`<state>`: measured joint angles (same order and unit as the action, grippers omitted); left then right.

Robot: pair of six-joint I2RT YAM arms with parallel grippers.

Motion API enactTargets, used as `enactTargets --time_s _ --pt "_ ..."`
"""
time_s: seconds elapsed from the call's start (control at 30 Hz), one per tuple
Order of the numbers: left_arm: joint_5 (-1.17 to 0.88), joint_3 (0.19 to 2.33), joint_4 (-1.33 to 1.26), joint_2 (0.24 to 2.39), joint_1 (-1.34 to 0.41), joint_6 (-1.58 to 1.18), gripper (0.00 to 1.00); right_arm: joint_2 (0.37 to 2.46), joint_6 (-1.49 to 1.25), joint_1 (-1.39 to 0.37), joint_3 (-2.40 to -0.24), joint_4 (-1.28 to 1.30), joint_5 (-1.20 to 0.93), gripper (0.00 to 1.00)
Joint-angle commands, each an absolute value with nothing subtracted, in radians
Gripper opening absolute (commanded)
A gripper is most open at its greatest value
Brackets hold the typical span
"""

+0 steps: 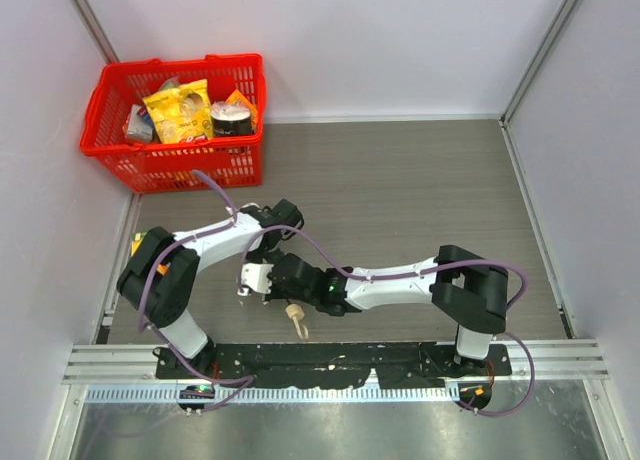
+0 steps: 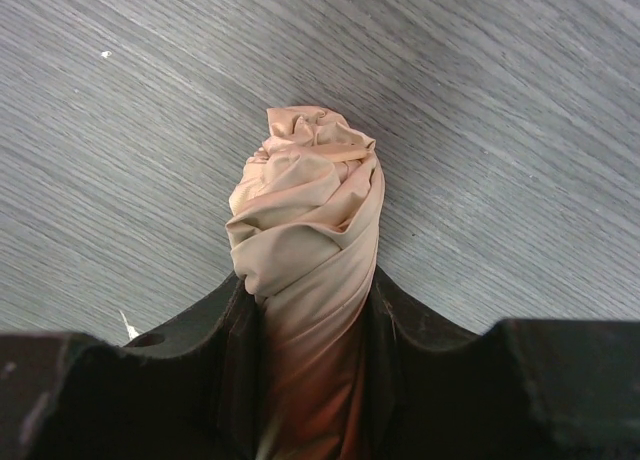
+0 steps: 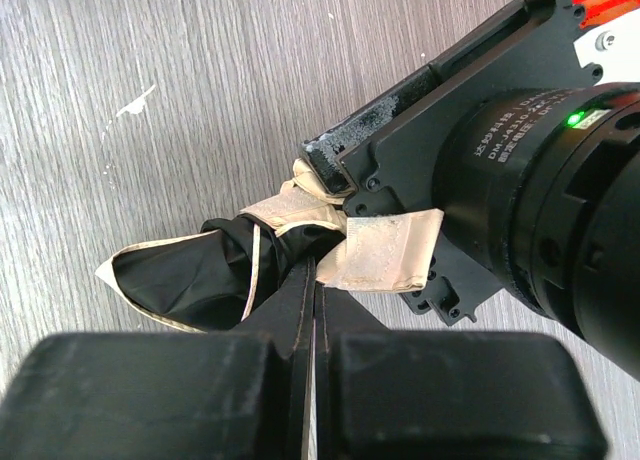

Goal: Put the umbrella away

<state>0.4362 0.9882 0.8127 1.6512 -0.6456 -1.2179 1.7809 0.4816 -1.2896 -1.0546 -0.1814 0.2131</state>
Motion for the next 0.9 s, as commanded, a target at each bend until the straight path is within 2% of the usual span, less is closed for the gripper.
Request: enactTargets --time_s 0.0,0.17,0.37,0.57,0.63,0.77,0.87 --pt "0.471 0.974 0.641 1.690 -0.650 -1.289 0.00 1.704 0.499 -1.356 -1.104 -0.456 0.049 0.02" --pt "0.442 0.950 0.604 1.684 -0.650 -1.292 0.00 1.721 0.459 -1.356 -1.097 -0.503 0.052 0.08" --pt "0.391 0.867 0.503 1.597 -0.650 -1.316 0.00 1.640 0.301 -1.327 -0.987 -0.707 0.208 0.01" --pt "0.414 0.694 0.326 1.341 -0.637 -1.313 0.00 1.470 0.105 -1.307 -0.703 -0.873 0.516 0.01" --pt "0.413 0.652 0.275 1.245 -0.629 -1.299 0.00 1.422 0.001 -1.269 -0.605 -0.916 0.552 0.01" --pt "0.405 0.653 0.278 1.094 -0.623 -1.261 0.00 1.358 -0.298 -1.105 -0.555 -0.769 0.427 0.01" --pt "0.406 0.641 0.279 0.976 -0.620 -1.256 0.00 1.328 -0.365 -1.034 -0.593 -0.585 0.350 0.06"
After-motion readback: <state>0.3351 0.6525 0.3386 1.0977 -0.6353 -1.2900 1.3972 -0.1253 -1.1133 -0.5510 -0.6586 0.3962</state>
